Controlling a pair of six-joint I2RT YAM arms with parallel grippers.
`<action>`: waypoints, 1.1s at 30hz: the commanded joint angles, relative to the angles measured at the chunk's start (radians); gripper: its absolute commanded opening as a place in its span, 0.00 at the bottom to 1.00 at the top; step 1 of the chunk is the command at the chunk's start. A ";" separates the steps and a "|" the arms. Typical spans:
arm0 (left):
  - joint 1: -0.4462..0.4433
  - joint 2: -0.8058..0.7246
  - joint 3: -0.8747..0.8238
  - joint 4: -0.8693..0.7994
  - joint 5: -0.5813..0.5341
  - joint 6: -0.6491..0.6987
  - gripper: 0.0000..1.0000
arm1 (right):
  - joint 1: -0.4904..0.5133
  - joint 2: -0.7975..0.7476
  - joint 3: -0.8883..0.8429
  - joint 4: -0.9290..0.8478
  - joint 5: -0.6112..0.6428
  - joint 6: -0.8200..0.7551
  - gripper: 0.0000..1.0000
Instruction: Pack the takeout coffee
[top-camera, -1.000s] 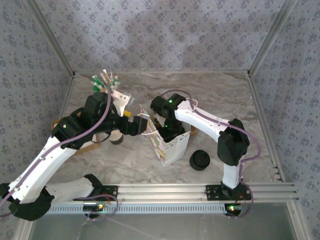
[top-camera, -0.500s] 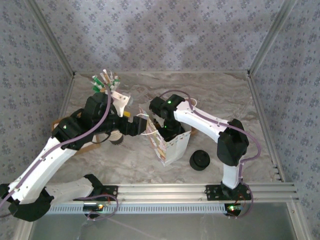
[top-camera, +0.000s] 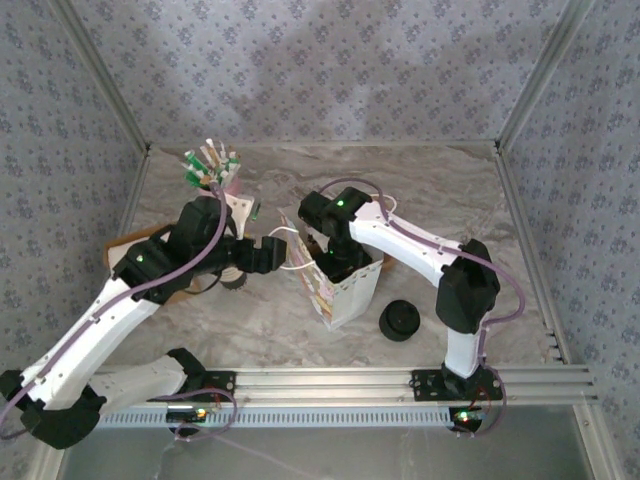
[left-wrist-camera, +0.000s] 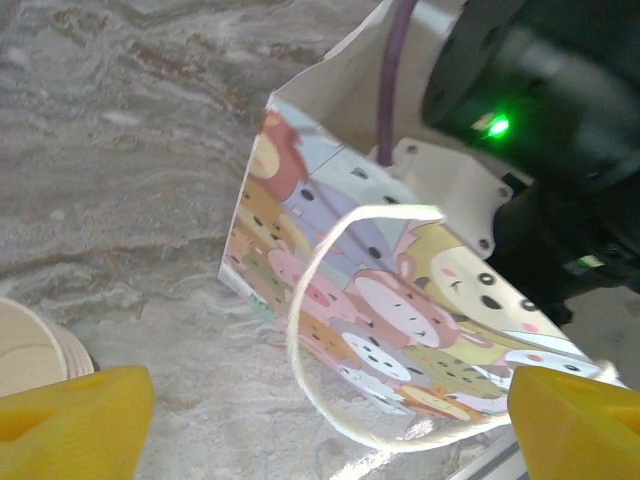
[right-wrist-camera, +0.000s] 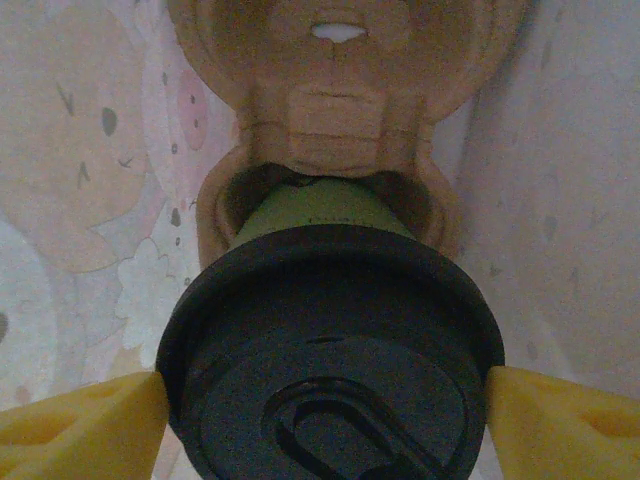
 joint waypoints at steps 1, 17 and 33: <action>0.010 -0.015 -0.012 0.027 0.006 -0.027 0.91 | 0.010 -0.034 0.030 -0.035 0.019 0.014 0.85; 0.024 -0.028 -0.033 0.029 0.018 -0.034 0.91 | 0.028 -0.057 0.067 -0.059 0.037 0.026 0.89; 0.026 -0.045 -0.045 0.026 0.015 -0.045 0.91 | 0.041 -0.095 0.083 -0.063 0.049 0.037 0.94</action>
